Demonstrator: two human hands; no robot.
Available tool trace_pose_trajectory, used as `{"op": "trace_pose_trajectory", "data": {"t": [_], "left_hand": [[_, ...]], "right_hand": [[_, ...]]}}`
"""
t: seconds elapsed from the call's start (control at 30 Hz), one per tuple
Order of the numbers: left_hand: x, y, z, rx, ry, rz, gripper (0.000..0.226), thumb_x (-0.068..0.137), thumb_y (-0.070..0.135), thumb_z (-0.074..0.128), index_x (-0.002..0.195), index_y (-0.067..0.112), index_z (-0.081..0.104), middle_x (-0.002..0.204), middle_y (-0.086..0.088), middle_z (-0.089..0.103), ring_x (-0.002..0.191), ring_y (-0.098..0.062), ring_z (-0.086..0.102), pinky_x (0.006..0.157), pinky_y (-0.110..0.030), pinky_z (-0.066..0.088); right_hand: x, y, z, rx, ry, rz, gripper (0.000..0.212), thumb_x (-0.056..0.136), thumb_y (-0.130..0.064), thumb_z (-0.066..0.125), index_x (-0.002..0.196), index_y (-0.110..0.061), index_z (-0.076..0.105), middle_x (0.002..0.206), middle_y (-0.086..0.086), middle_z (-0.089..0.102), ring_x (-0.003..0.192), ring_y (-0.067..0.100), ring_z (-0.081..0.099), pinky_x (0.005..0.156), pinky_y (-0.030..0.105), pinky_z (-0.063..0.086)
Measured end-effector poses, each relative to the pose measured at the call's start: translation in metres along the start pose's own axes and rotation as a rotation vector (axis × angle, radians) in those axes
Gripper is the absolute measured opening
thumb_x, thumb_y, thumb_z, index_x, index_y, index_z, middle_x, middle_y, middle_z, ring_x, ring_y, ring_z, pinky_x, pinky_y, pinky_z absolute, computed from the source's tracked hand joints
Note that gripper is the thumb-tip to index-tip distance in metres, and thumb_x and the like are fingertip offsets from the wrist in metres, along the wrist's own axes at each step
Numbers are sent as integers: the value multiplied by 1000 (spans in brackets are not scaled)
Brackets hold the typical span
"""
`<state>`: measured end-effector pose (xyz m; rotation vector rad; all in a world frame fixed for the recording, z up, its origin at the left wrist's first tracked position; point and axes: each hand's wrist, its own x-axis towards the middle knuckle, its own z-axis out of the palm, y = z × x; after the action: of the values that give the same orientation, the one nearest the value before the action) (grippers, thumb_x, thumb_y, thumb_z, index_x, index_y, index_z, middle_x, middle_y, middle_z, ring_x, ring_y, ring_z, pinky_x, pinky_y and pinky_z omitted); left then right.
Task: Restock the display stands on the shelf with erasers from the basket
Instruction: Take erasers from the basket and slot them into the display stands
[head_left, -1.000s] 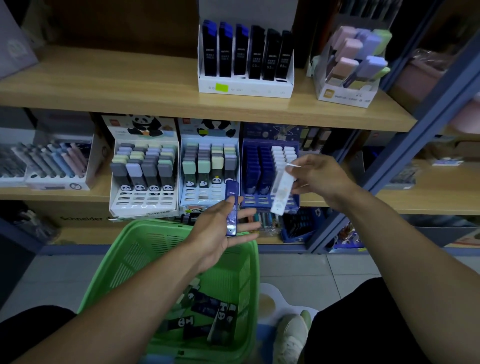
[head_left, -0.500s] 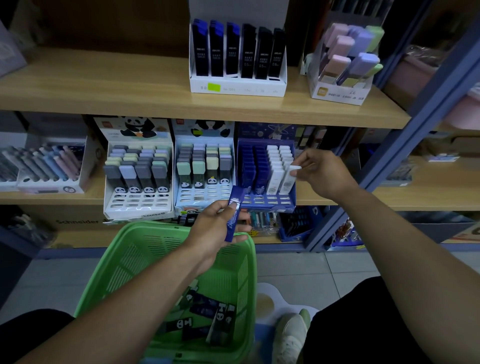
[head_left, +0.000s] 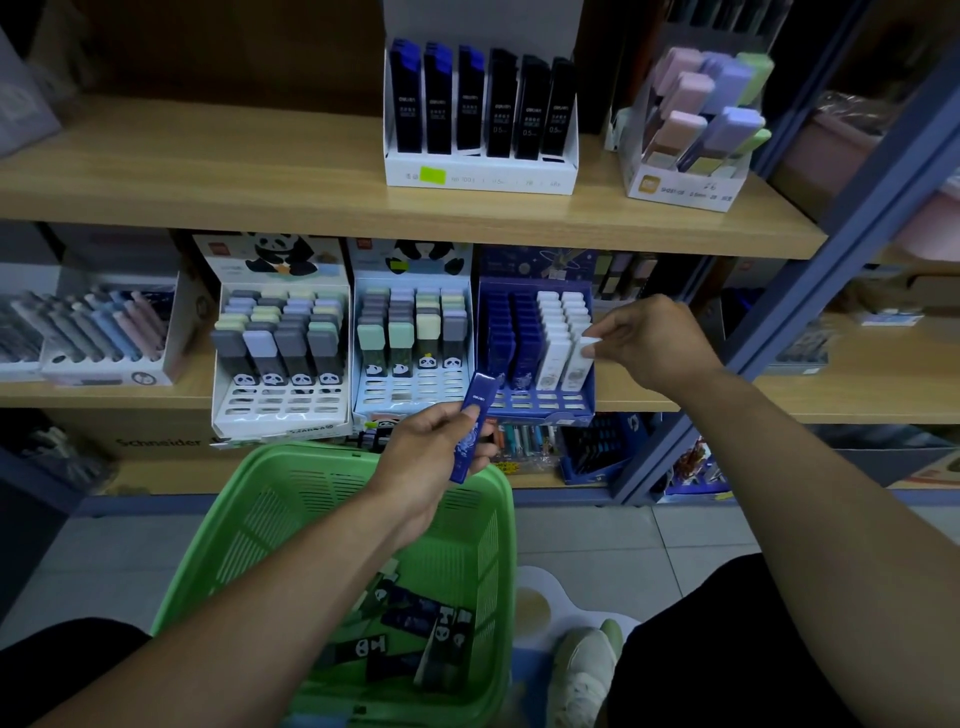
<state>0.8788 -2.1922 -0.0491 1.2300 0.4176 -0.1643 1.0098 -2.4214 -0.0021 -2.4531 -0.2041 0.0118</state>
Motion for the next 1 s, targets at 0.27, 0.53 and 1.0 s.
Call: {"op": "trace_pose_trajectory", "data": {"t": [0.27,0.53,1.0], "left_hand": [[-1,0,0,11,1,-2,12,100,14,56,101,13,68,101,-14,74,77,-19,70,73,-28,59],[1,-1,-2,66,-22,27,17,98,15,60,112,8,65,99,-8,78,89,-23,74,73,-32,59],[2,2,25,63,-27,19,21,95,17,66,113,7,61,96,-7,78,95,-28,73,82,-40,59]], "right_hand": [[3,3,3,-15,0,-7,19,89,-30,75,105,-20,78,114,-1,74,103,15,66,97,41,54],[7,10,-2,46,6,67,8,80,-31,83,81,-29,76,84,-8,77,81,9,73,85,41,60],[15,9,0,-120,-20,100,14,83,-30,81,75,-36,72,104,-7,74,96,17,68,88,44,57]]}}
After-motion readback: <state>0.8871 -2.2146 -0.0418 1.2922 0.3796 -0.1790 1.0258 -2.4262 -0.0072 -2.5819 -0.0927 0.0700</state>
